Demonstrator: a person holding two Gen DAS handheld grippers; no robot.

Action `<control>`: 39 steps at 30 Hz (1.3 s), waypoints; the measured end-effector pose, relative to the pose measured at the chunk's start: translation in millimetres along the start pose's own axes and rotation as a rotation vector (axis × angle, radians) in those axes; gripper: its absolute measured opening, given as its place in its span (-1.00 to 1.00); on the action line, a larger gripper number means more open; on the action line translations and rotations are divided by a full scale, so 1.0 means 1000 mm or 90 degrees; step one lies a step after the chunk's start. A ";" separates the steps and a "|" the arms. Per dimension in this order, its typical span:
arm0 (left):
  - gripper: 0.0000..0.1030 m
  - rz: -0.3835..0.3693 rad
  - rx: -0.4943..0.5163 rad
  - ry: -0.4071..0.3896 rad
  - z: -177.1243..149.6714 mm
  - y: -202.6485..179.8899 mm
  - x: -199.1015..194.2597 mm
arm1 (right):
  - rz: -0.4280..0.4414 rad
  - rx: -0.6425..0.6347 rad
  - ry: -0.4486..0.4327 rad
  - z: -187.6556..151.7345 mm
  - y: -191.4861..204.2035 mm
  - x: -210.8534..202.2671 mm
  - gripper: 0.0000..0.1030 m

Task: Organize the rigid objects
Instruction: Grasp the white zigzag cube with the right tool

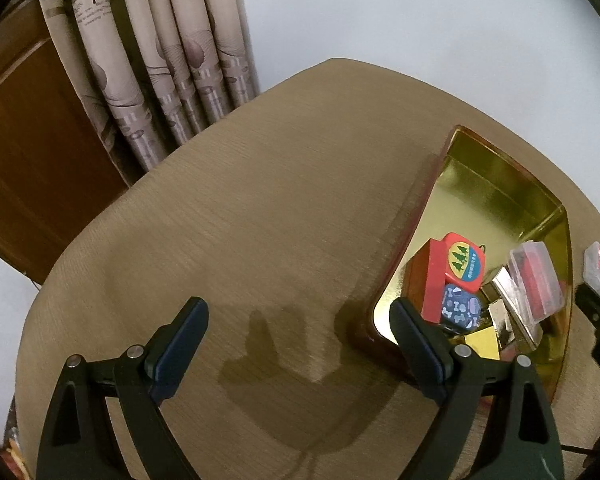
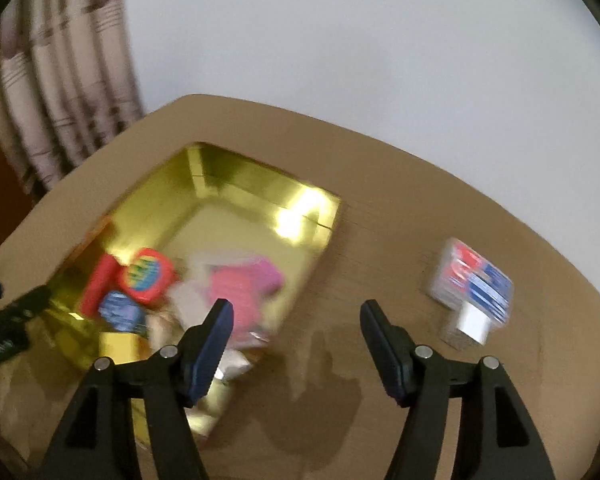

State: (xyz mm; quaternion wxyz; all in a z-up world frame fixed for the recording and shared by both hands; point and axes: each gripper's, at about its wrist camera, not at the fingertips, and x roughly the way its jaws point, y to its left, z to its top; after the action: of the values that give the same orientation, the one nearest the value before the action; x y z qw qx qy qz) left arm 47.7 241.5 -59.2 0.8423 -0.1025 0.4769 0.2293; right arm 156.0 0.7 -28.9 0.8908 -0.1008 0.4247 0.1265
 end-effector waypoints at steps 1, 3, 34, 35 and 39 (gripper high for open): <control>0.75 0.002 0.002 -0.001 0.000 -0.001 0.000 | -0.014 0.016 0.001 -0.004 -0.013 0.000 0.31; 0.75 0.004 0.005 -0.003 0.000 -0.003 -0.001 | -0.047 0.038 0.012 -0.011 -0.032 0.003 0.31; 0.75 0.012 0.044 -0.009 -0.007 -0.016 0.000 | -0.115 0.179 0.028 -0.038 -0.135 0.060 -0.34; 0.75 0.013 0.042 -0.012 -0.007 -0.016 -0.001 | -0.115 0.179 0.025 -0.040 -0.135 0.058 -0.35; 0.75 0.016 0.050 -0.014 -0.008 -0.016 -0.002 | -0.128 0.174 0.020 -0.055 -0.130 0.047 -0.41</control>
State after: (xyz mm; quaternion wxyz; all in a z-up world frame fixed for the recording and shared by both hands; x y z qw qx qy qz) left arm 48.8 223.6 -62.1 0.8481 -0.0608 0.4772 0.2222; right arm 184.9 -131.9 -90.3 0.8976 -0.0229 0.4397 -0.0237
